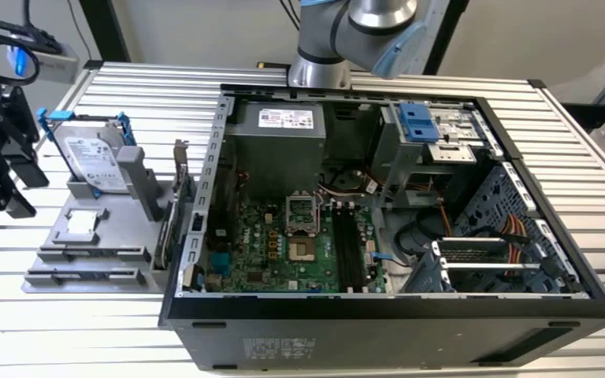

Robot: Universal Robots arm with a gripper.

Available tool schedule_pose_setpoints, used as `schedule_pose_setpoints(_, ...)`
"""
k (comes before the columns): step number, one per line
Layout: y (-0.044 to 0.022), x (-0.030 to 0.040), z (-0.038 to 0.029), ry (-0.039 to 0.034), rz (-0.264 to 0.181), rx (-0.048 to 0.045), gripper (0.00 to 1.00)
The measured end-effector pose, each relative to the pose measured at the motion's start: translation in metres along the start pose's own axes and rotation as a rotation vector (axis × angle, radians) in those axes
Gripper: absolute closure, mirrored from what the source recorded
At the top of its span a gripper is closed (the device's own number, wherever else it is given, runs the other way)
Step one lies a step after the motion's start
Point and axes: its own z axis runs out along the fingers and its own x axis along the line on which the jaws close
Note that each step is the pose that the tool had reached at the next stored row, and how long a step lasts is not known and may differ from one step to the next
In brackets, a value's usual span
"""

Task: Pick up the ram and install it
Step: 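Pick up the ram and move it above insertion slot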

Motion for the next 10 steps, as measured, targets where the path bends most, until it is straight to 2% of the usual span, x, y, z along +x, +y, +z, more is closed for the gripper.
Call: schedule_pose_setpoints(10,0.0,0.0001,0.0035,0.0009,0.0,-0.0001,0.0)
